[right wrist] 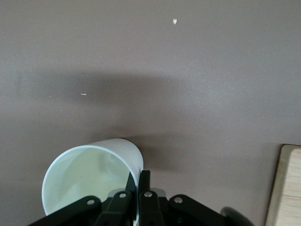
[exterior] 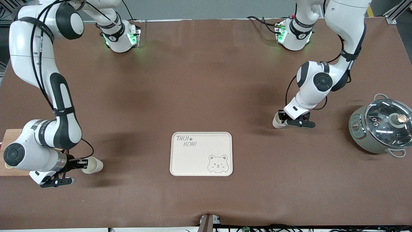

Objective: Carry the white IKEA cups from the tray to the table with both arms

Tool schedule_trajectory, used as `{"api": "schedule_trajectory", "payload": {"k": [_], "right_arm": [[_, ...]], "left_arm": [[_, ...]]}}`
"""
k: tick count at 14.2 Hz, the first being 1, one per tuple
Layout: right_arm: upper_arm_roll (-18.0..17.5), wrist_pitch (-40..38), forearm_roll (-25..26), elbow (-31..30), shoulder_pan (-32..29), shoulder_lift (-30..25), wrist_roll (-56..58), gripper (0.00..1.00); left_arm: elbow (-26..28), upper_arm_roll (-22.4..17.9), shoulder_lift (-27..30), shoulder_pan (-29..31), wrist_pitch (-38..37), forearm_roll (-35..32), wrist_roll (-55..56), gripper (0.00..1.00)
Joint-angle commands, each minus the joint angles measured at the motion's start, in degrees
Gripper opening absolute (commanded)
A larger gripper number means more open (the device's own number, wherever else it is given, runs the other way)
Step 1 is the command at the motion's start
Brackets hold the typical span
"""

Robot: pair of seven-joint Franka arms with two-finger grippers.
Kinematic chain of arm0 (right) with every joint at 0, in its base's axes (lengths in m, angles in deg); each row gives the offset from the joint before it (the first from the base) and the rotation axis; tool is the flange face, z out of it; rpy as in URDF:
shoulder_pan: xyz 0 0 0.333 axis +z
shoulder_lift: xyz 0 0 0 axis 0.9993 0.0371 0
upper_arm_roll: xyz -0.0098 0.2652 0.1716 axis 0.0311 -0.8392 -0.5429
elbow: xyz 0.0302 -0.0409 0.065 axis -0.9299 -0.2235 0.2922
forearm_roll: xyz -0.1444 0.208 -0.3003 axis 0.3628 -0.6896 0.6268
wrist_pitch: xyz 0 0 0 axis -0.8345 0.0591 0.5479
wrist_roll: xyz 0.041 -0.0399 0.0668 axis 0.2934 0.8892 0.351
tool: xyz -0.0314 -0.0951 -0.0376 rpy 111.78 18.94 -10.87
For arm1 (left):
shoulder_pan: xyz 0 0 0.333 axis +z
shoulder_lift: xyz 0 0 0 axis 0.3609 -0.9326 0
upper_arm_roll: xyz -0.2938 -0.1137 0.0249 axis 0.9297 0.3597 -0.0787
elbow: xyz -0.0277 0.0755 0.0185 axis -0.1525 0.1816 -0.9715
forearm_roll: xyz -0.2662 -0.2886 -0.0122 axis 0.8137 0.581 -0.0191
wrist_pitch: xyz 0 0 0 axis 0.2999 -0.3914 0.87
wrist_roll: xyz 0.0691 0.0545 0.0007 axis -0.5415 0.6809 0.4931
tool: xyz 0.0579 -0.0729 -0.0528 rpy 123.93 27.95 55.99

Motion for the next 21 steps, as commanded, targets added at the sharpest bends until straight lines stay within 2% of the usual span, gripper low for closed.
{"api": "schedule_trajectory", "payload": {"k": [1, 2, 3, 4, 5, 6, 10, 12, 18, 21], "right_arm": [[-0.83, 0.08, -1.45, -0.46, -0.74, 0.09, 0.37, 0.02], [-0.83, 0.17, -1.37, -0.46, -0.73, 0.09, 0.46, 0.28], [-0.75, 0.35, -1.28, -0.55, -0.47, 0.09, 0.46, 0.68], [-0.75, 0.35, -1.28, -0.55, -0.47, 0.09, 0.54, 0.75], [-0.75, 0.26, -1.28, -0.55, -0.47, 0.09, 0.37, 0.92], [-0.75, 0.26, -1.28, -0.55, -0.65, 0.09, 0.54, 1.0], [-0.75, -0.44, -0.57, -0.37, -0.03, -1.67, 0.72, 1.0], [-0.66, -0.79, -0.4, -0.37, 0.14, -3.42, 0.89, 1.0], [-0.57, -6.32, -0.4, -0.02, -0.56, -11.32, 2.48, 1.0], [-0.57, -13.33, -0.57, -0.37, -0.74, -16.51, 0.82, 1.0]], "left_arm": [[0.2, 0.46, 1.51, 0.46, 0.05, 1.8, -1.9, 1.0], [0.12, 0.37, 2.56, 0.8, -0.91, 1.8, -1.64, 1.0], [0.03, 0.37, 3.7, 1.07, -3.35, 1.8, -1.64, 1.0], [-0.23, 0.37, 5.11, 1.07, -5.99, 1.8, -1.81, 1.0], [-0.58, 0.37, 6.08, 1.16, -8.28, 1.8, -1.9, 1.0], [-0.85, 0.37, 7.31, 1.16, -10.04, 1.8, -1.64, 1.0], [-4.36, 0.37, 9.51, 1.07, -17.42, 1.8, -1.11, 1.0], [-8.21, 0.37, 10.04, 0.98, -21.55, 1.8, -0.76, 1.0], [-29.21, 0.02, 9.43, 1.16, -44.13, 0.22, -0.94, 1.0], [-36.43, -0.25, 9.34, 1.94, -52.22, -1.96, -1.29, 1.0]]}}
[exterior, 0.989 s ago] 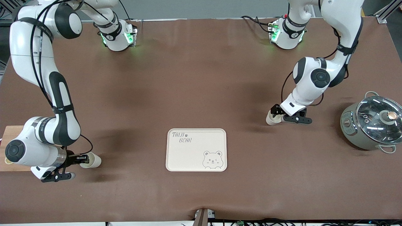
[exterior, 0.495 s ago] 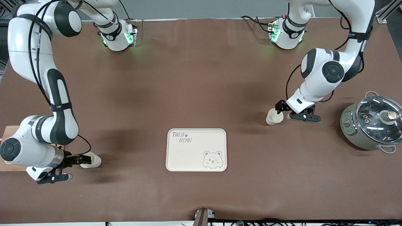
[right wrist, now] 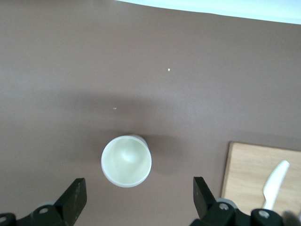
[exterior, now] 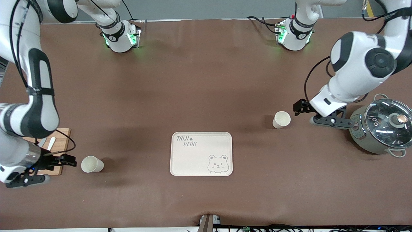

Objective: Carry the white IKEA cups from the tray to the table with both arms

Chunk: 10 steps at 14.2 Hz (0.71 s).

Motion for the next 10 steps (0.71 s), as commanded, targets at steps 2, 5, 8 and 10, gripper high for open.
{"api": "schedule_trajectory", "payload": {"k": [2, 5, 8, 10], "right_arm": [[-0.55, -7.97, -0.14, -1.82, -0.56, -7.73, -3.49, 1.0], [-0.55, -16.66, -0.14, -1.83, -0.29, -14.06, -8.23, 1.0], [-0.64, -23.0, -0.06, -1.56, -0.47, -19.69, -8.6, 1.0], [-0.47, -26.6, -0.14, -1.39, -0.9, -21.72, -9.82, 1.0]], "left_arm": [[-7.5, 0.06, -0.27, 1.52, -8.87, -4.39, -1.46, 1.0], [-13.74, 0.06, -0.44, 2.14, -14.15, -5.98, -1.55, 1.0], [-14.37, 0.06, -0.7, 2.14, -14.69, -5.98, -1.37, 1.0], [-14.46, 0.06, -0.7, 2.23, -14.69, -5.98, -0.94, 1.0]]}}
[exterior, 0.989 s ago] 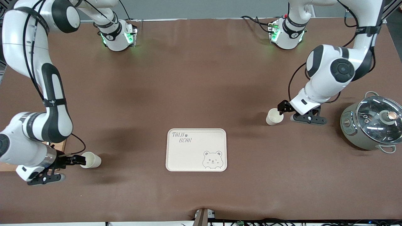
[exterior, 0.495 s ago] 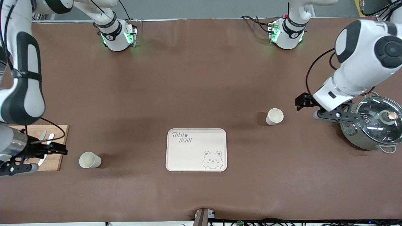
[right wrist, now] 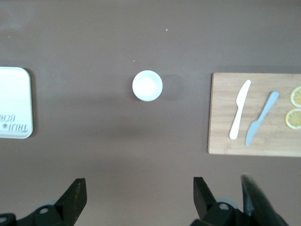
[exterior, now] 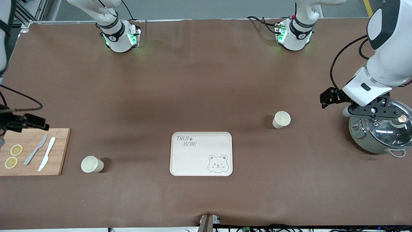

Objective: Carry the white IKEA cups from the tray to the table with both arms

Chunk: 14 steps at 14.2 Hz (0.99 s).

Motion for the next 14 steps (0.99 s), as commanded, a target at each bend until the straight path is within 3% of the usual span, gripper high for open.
{"api": "schedule_trajectory", "payload": {"k": [1, 6, 9, 14], "right_arm": [[-0.35, -3.79, -0.31, -1.63, -1.7, -2.89, -1.59, 1.0], [-0.52, -7.05, 0.3, -1.19, -1.89, -4.74, -2.81, 1.0], [-0.52, -7.49, 0.04, -1.89, -2.15, -8.78, -2.81, 1.0], [-0.52, -0.22, 0.12, -8.73, -1.71, -10.28, -2.99, 1.0]], "left_arm": [[-1.39, 0.19, -0.62, 0.25, -1.21, -0.91, -0.59, 1.0], [-1.74, 0.1, -0.8, 0.34, -1.21, -0.65, -0.5, 1.0], [-3.93, 0.28, -1.24, 0.17, -1.21, -0.21, -0.68, 1.0], [-4.29, 0.37, -2.29, 0.08, -1.21, -0.12, -0.85, 1.0]]}}
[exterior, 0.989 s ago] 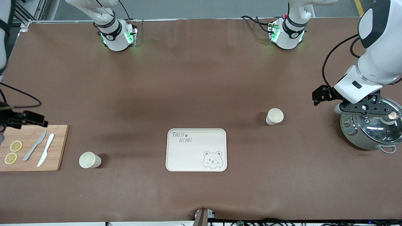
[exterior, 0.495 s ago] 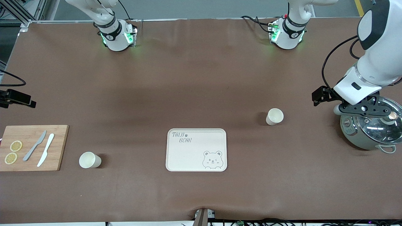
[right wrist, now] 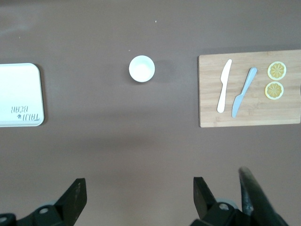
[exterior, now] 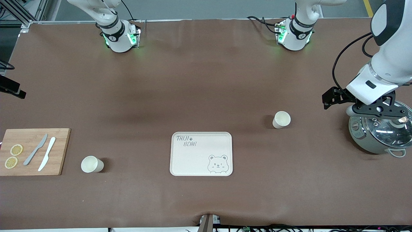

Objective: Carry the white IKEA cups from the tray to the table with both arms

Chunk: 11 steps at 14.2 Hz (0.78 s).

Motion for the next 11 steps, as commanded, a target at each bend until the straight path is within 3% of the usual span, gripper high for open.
{"api": "schedule_trajectory", "payload": {"k": [1, 6, 9, 11], "right_arm": [[-0.76, 5.05, 0.1, -7.64, -0.47, -3.32, -0.74, 1.0], [-0.94, 7.61, 1.33, -13.98, -0.29, -7.46, -0.21, 1.0], [-0.94, 11.03, 1.42, -21.52, -0.12, -12.11, -0.04, 1.0], [-1.02, 9.98, 2.21, -22.16, -0.12, -12.65, -0.04, 1.0]], "left_arm": [[-1.89, 0.21, -1.85, -0.07, -1.2, -0.04, -0.77, 1.0], [-1.89, 0.21, -1.86, -0.16, -1.2, -0.21, -0.5, 1.0], [-1.89, 0.21, -1.86, -0.16, -1.2, -0.21, -0.41, 1.0], [-1.8, 0.21, -1.86, 0.1, -1.2, -0.21, -0.5, 1.0]]}}
